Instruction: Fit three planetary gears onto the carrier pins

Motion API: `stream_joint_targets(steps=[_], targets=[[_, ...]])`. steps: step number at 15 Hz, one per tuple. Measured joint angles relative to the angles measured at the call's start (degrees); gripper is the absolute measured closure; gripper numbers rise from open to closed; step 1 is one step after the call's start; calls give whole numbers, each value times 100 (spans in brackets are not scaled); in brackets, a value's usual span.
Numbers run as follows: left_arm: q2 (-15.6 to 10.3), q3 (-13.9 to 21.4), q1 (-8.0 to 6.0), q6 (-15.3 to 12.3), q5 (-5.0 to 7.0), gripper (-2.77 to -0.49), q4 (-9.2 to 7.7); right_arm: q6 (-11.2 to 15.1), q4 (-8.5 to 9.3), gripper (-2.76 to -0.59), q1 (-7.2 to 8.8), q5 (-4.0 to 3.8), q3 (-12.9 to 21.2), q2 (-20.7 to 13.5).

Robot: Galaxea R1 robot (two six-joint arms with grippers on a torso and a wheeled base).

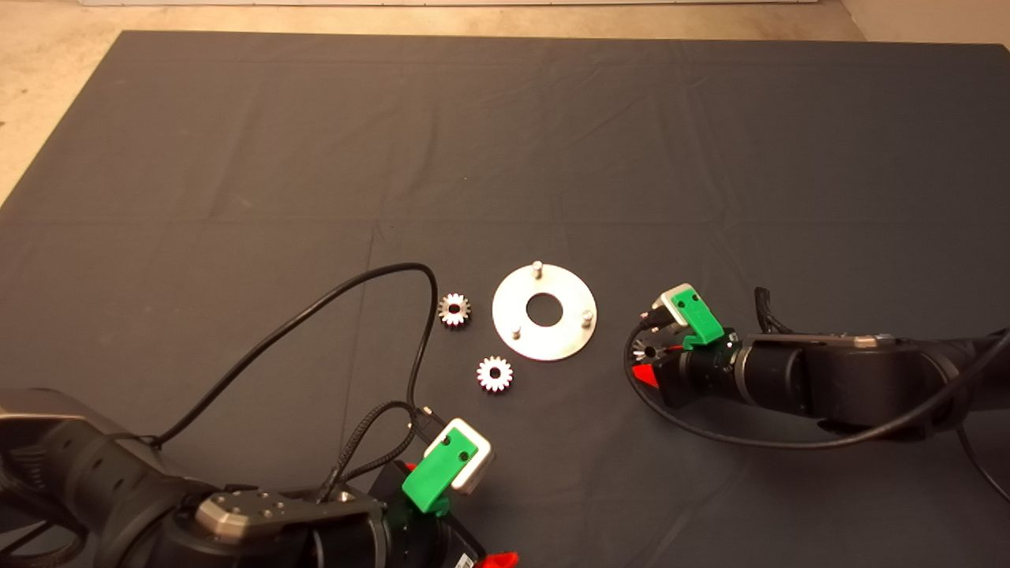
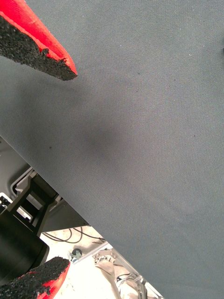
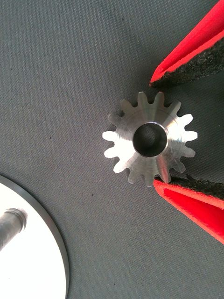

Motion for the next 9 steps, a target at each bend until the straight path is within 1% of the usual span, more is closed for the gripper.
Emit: stream_joint_targets(steps=[2, 3, 5, 7, 8, 9], targets=[[0, 0, 0, -2, 0, -275, 0, 0, 0, -136, 0, 9, -2, 0], [2, 0, 0, -5, 0, -275, 0, 0, 0, -136, 0, 28, -7, 0], [16, 0, 0, -6, -2, -275, 0, 0, 0, -136, 0, 105, -44, 1], [16, 0, 0, -6, 0, -275, 0, 1, 0, -136, 5, 149, -72, 0], [14, 0, 0, -9, 0, -275, 0, 1, 0, -136, 3, 190, -82, -1], [13, 0, 0, -9, 0, -275, 0, 0, -1, -136, 11, 255, -105, 0]])
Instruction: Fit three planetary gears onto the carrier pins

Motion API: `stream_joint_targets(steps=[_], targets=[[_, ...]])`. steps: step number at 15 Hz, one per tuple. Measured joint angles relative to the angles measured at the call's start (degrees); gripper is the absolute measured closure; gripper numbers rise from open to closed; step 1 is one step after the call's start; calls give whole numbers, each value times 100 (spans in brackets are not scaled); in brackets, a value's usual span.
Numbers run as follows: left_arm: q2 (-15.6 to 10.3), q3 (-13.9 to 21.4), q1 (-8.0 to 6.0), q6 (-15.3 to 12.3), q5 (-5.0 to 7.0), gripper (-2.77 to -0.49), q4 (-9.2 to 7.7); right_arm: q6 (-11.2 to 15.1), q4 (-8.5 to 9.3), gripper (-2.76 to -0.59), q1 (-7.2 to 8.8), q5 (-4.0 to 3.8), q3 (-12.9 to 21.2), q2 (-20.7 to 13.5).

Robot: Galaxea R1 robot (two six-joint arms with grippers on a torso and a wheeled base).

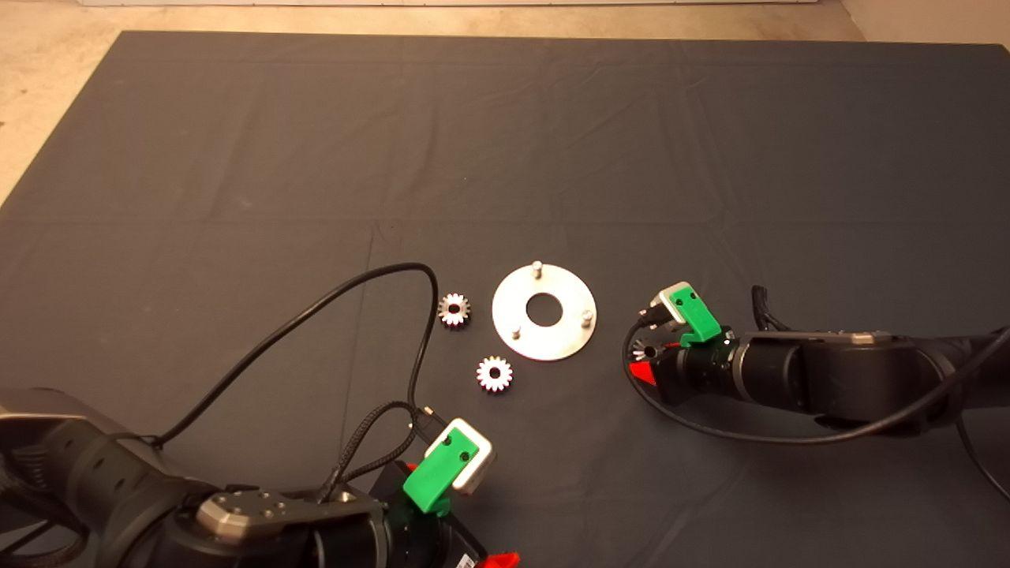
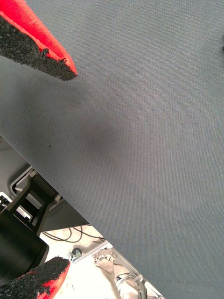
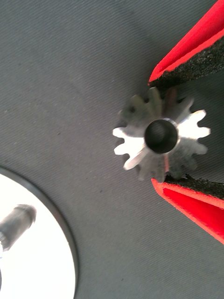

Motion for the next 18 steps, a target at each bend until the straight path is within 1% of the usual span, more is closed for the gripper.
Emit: stream_joint_targets(steps=[1, 3, 4, 7, 8, 14, 16, 18], targets=[[0, 0, 0, 0, -2, -275, 0, 2, -1, -136, 7, 60, -24, 0], [0, 0, 0, -2, 0, -275, 0, 1, -2, -134, 9, 78, -30, 0], [2, 0, 0, -4, -2, -275, 0, 0, -2, -126, 8, 90, -38, 0], [0, 0, 0, -6, 0, -275, 0, 2, -2, -125, 13, 96, -40, 0], [0, 0, 0, -7, 0, -275, 0, 2, -2, -119, 22, 106, -46, 0], [0, 0, 0, -11, 0, -275, 0, 2, -2, -116, 25, 106, -46, 0], [0, 0, 0, -24, 0, -275, 0, 2, 1, -113, 39, 106, -46, 0], [0, 0, 0, -68, 0, -275, 0, 2, 15, -112, 85, 104, -51, 0]])
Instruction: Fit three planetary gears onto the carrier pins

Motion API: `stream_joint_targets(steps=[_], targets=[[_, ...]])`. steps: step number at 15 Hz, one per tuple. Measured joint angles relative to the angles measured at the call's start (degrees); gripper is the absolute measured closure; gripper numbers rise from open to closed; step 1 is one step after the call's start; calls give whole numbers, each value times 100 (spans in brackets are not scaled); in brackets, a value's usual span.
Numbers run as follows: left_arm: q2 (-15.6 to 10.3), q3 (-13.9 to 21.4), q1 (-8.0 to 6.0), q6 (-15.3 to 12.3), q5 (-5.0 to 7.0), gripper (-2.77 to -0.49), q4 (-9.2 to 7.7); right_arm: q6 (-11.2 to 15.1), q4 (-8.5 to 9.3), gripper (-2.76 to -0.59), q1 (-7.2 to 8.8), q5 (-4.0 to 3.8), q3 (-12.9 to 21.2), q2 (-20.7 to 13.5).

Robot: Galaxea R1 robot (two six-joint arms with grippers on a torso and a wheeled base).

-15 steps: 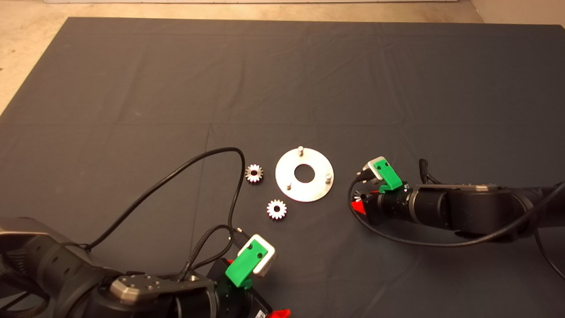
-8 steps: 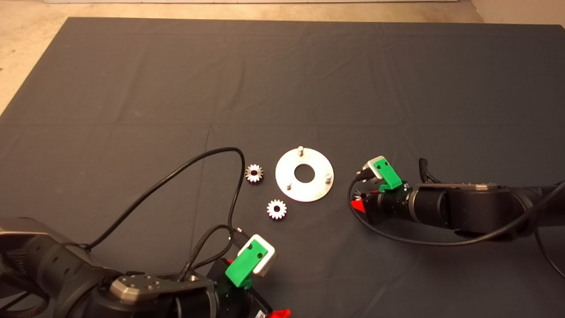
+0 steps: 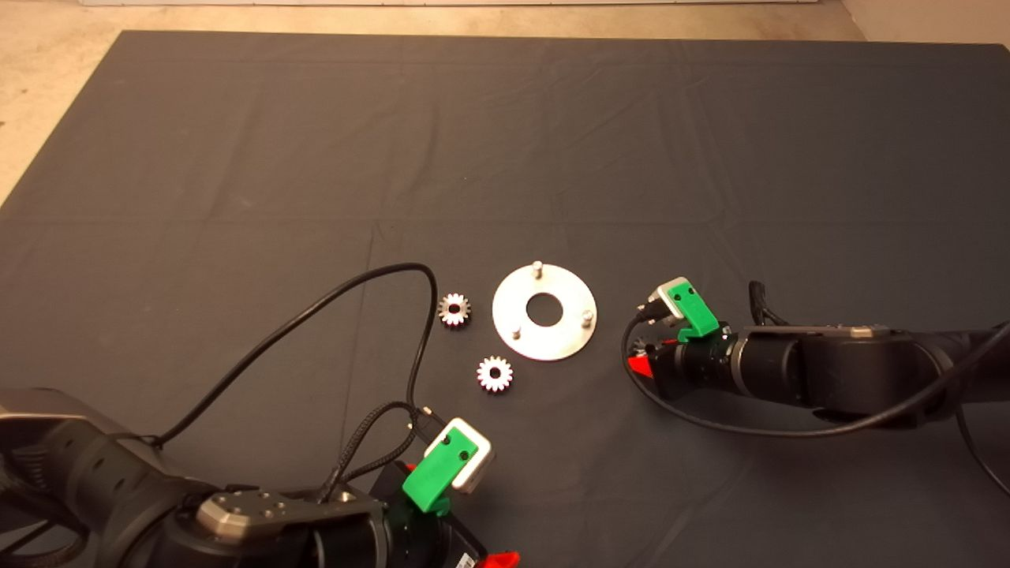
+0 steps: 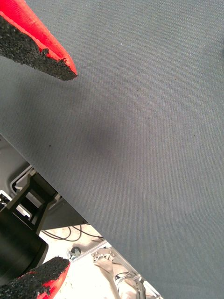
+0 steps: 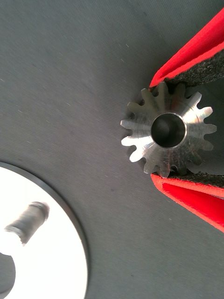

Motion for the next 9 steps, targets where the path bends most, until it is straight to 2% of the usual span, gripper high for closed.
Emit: stream_joint_targets(steps=[2, 6, 9], targets=[[0, 0, 0, -33, 0, -275, 1, 0, -2, -109, 76, 0, -9, 0], [0, 0, 0, -37, 0, -275, 2, 0, 7, -103, 101, -2, -12, 0], [2, 0, 0, -39, 0, -275, 2, -2, 23, -101, 221, -2, -12, 0]])
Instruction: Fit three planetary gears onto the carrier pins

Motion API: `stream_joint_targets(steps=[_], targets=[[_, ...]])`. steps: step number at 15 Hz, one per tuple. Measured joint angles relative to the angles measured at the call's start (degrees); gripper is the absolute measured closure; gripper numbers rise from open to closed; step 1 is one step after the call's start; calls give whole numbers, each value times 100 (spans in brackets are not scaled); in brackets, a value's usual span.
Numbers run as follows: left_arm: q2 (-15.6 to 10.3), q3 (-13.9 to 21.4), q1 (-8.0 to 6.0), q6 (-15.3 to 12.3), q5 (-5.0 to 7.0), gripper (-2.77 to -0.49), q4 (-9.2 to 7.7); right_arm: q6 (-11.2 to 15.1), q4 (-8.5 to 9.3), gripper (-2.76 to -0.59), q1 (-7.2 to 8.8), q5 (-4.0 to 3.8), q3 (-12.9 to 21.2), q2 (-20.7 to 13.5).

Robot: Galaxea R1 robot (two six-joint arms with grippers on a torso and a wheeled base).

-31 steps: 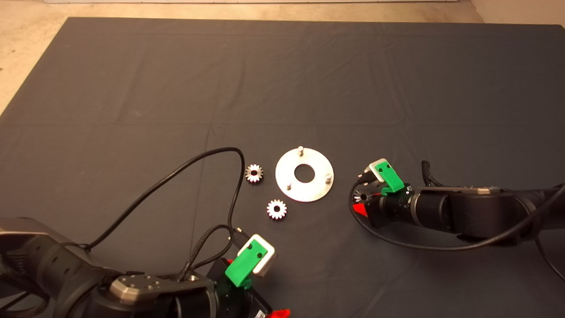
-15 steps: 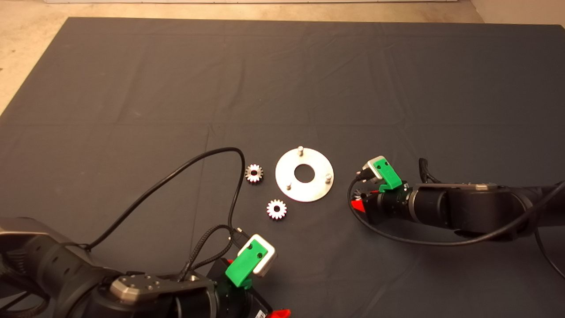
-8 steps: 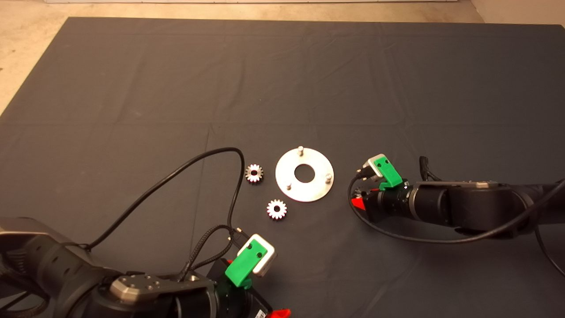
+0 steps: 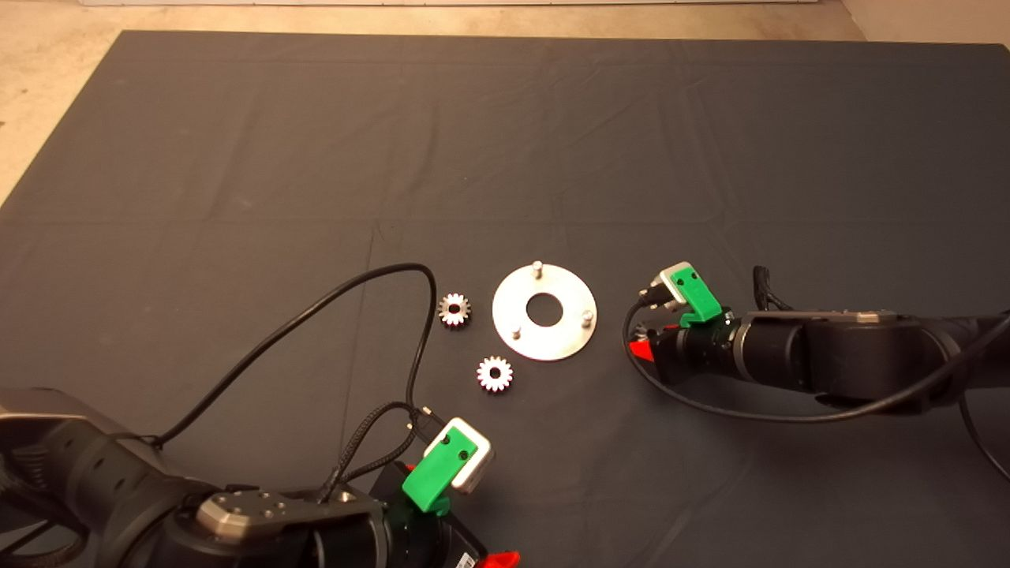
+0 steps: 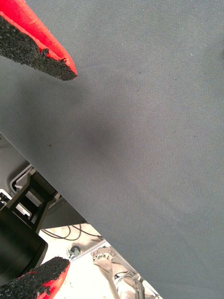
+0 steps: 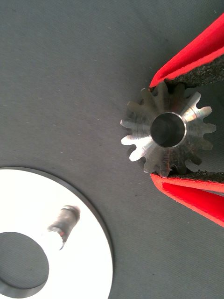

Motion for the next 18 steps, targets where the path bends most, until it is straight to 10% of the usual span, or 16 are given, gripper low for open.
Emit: stream_joint_targets(steps=[7, 13, 18], targets=[[0, 0, 0, -2, 0, -275, 0, 0, 34, -97, 235, 6, 0, 0], [15, 0, 0, -39, 0, -275, 0, 2, 47, -95, 539, 256, 0, 75], [64, 0, 0, -61, 0, -275, 0, 2, 48, -95, 621, 232, -1, 341]])
